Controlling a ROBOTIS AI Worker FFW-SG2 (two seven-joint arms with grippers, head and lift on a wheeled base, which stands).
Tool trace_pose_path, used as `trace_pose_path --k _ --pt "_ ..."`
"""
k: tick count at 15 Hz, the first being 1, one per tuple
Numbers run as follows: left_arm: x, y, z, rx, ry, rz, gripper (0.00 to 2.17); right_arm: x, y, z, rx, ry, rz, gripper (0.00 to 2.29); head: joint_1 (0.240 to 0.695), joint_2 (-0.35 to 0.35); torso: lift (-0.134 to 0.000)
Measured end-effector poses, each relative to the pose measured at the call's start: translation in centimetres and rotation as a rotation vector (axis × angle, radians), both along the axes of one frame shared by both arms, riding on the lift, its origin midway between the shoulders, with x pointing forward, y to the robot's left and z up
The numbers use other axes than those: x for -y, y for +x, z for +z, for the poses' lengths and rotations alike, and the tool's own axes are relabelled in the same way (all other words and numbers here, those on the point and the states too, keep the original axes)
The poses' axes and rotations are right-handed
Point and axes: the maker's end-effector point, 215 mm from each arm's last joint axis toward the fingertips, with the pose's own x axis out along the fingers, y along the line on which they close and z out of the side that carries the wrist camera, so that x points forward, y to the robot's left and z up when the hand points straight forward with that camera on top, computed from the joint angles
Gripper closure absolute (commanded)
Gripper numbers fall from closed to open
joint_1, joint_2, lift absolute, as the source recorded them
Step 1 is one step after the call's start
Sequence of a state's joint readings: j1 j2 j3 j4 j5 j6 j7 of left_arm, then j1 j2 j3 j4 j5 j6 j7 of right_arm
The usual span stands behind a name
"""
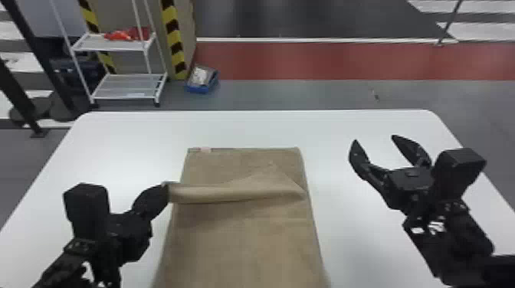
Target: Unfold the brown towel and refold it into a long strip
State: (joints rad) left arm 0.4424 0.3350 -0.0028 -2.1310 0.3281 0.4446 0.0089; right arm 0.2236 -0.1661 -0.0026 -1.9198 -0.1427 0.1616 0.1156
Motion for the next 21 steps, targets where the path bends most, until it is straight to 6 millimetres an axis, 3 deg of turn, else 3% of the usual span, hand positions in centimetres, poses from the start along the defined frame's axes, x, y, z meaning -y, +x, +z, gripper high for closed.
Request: trace_pose_path --k 3,7,11,16,21 --pt "0.2 -1.4 -0.5 -0.017 -0.007 -0.008 1.44 -1.9 2.5 -1.0 -0.027 0.023 0.047 0.32 0.695 0.023 -0.123" --pt "0.4 -1.6 0.1 -0.01 -0.012 -0.011 1.44 -8.3 5.5 -2.7 -0.089 0.069 0.314 0.32 0.695 0.09 -0.123" --pt "0.5 -2.0 -0.2 -0.015 -0.012 -0.012 1.44 -11.9 8.1 -7.2 -0.229 0.019 0.357 0.32 0.695 0.13 -0.123" --pt "0.4 -2.1 -0.1 -0.01 -0.015 -0.01 1.44 -13.7 9.2 -11.2 -0.361 -0.062 0.304 0.32 0.695 0.15 -0.123" --pt "1.1 -2.0 -0.3 -0.01 -0.025 -0.017 1.44 -14.3 9.8 -13.1 -0.426 -0.085 0.297 0.32 0.695 0.149 -0.123"
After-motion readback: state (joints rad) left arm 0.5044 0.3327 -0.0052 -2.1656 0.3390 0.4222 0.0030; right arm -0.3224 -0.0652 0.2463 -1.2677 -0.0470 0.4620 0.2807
